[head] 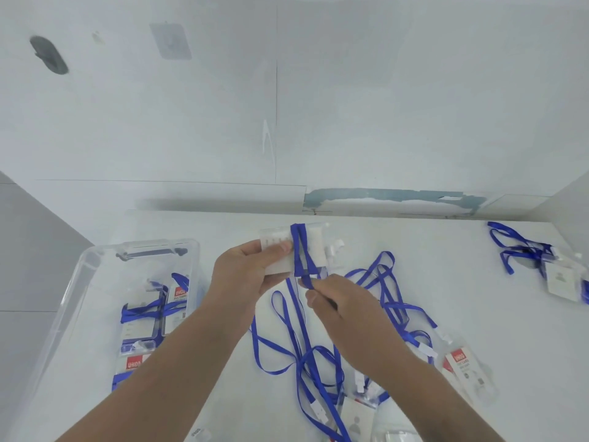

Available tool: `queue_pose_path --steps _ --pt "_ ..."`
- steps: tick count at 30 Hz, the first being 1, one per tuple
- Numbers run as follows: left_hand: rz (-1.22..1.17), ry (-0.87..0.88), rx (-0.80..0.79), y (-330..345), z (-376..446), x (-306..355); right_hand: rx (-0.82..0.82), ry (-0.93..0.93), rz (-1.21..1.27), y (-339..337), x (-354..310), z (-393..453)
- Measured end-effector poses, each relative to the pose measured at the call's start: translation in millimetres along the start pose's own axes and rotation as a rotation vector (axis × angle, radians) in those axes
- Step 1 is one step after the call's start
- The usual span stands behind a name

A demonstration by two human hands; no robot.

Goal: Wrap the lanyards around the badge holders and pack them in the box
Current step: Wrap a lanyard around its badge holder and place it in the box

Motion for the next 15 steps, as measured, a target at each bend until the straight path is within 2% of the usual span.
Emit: queue_pose_path --steps 3,6,9,12,14,15 --pt "0.268 0.123 0.127 -13 3 11 -0.038 -0.125 -0.286 -8 -24 -6" --pt "0.479 0.168 0.033 -8 2 12 -0.004 -0.210 -0.299 -38 -42 -5" --pt "0.526 0.064 -0.193 4 -5 -2 0.013 -0.175 -0.088 -70 -38 7" --pt "0.611 -0.072 -0.441 12 -17 -21 -0.031 -0.043 0.313 -83 -18 26" --pt "0.535 -0.153 -0.524 11 -24 -32 -0.077 0.005 0.370 -78 -6 33" --pt "0.458 -0.181 -0.516 8 -24 -34 -0.113 0.006 0.365 -71 -5 32"
Point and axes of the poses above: each hand's wrist, its own z-axis towards the middle knuckle, its own y-axis out of the palm, x = y × z, the point moved 10 cm from there along z, towards the middle knuckle, and after that the axes turned 2 degrees about x, right-handed, at the moved point
